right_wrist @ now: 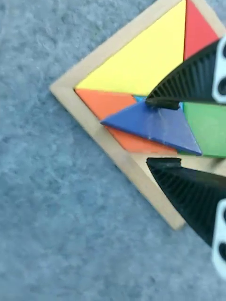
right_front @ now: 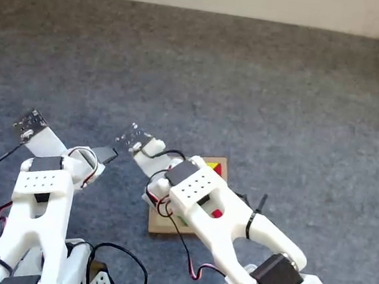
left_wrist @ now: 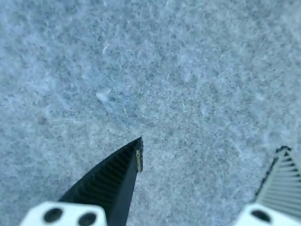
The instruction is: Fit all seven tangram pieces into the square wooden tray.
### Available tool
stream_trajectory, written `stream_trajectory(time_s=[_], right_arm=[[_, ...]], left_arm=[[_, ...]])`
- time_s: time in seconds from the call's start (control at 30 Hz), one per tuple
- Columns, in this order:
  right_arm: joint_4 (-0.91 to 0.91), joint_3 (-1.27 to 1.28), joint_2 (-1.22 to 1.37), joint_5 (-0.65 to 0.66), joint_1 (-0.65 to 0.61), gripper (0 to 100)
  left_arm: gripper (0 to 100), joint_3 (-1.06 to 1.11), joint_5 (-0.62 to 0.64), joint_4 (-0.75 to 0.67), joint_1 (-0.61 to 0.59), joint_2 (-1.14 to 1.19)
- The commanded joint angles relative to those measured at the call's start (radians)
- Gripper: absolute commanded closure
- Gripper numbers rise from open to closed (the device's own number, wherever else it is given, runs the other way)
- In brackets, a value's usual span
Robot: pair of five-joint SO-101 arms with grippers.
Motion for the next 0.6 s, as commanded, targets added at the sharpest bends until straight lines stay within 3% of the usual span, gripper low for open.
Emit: stream_trajectory(time_s=[0.0,0.57], right_arm=[[0.041,0.012,0.004,0.014,-0.058,82.8],[0.13,0.007,-0.039,0.011,-0.081,82.7]], left_arm=[[60,-0.004,-0.002,-0.015,-0.015,-0.019],[60,-0.004,-0.002,-0.015,-0.015,-0.019]])
